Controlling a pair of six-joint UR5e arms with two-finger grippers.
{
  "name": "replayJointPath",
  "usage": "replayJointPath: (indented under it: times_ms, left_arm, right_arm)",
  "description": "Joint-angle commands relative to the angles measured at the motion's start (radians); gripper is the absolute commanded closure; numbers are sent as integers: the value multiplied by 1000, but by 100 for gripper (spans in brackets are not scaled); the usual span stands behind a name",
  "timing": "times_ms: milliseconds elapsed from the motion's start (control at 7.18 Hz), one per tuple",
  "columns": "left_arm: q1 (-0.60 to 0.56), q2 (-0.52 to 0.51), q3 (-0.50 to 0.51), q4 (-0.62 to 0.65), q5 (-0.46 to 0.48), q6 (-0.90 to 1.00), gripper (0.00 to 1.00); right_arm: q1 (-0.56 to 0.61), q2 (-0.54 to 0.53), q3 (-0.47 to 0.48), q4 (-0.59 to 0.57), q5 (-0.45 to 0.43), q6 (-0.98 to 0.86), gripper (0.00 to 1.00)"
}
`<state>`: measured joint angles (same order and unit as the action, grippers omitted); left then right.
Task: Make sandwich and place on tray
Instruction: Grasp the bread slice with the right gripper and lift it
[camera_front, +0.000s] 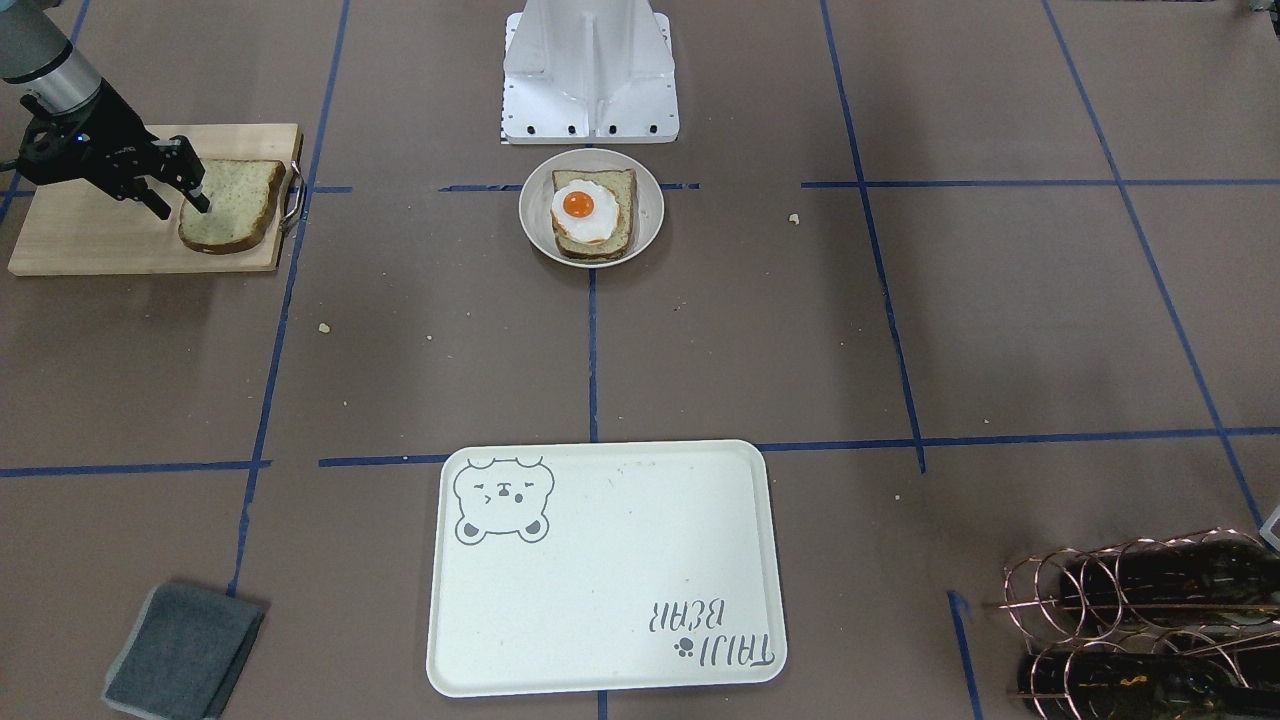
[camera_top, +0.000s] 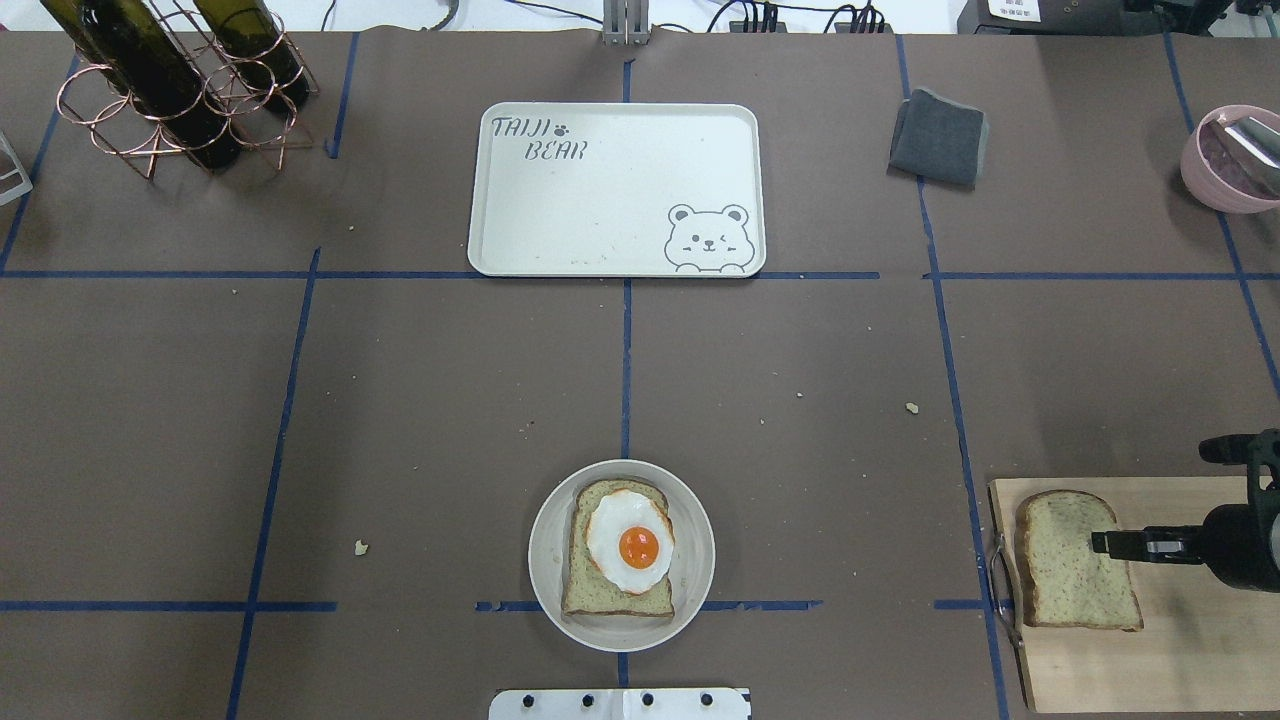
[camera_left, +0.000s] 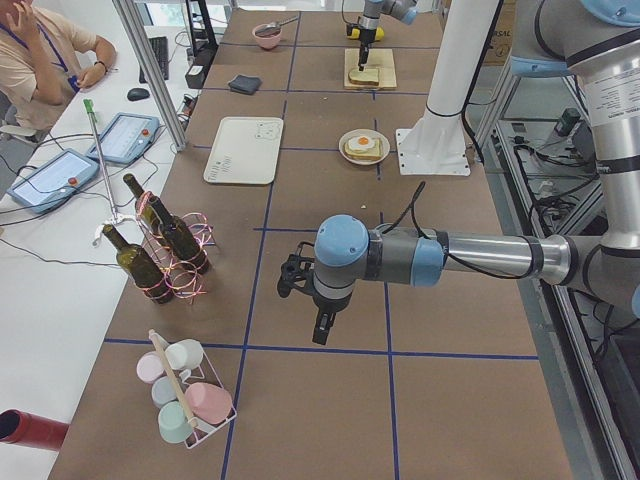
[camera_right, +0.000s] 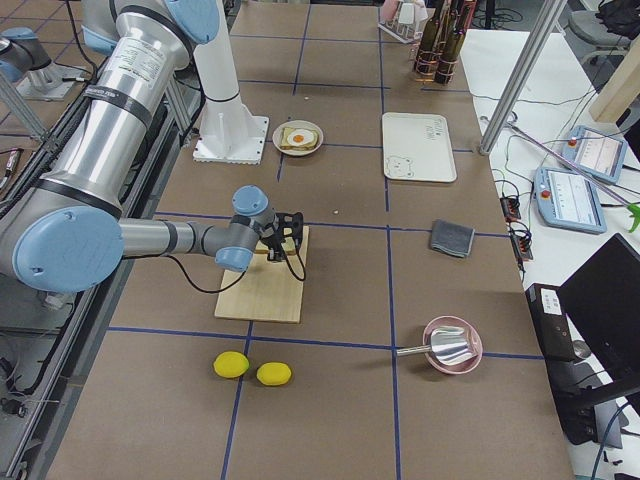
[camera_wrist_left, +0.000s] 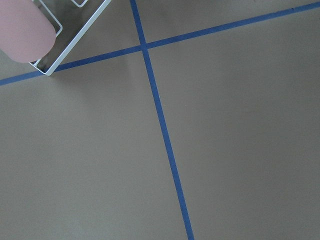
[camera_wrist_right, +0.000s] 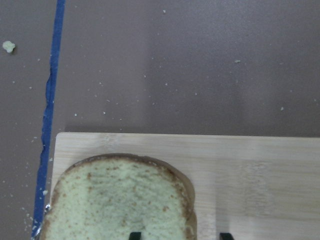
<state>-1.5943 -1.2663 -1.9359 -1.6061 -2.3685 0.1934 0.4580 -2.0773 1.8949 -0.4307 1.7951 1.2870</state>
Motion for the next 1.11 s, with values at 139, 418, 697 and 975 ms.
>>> replayJointPath:
  times_ms: [139, 418, 697, 975]
  left_arm:
    - [-3, -1, -8, 2, 0, 0, 0]
    - [-4, -1, -9, 2, 0, 0, 0]
    - [-4, -1, -8, 2, 0, 0, 0]
    - [-4, -1, -8, 2, 0, 0, 0]
  right_arm:
    - [-1, 5, 0, 0, 0, 5, 100]
    - [7, -4, 41, 0, 4, 3, 100]
    - [16, -12, 151, -5, 38, 53, 100]
    - [79, 64, 203, -10, 136, 118, 100]
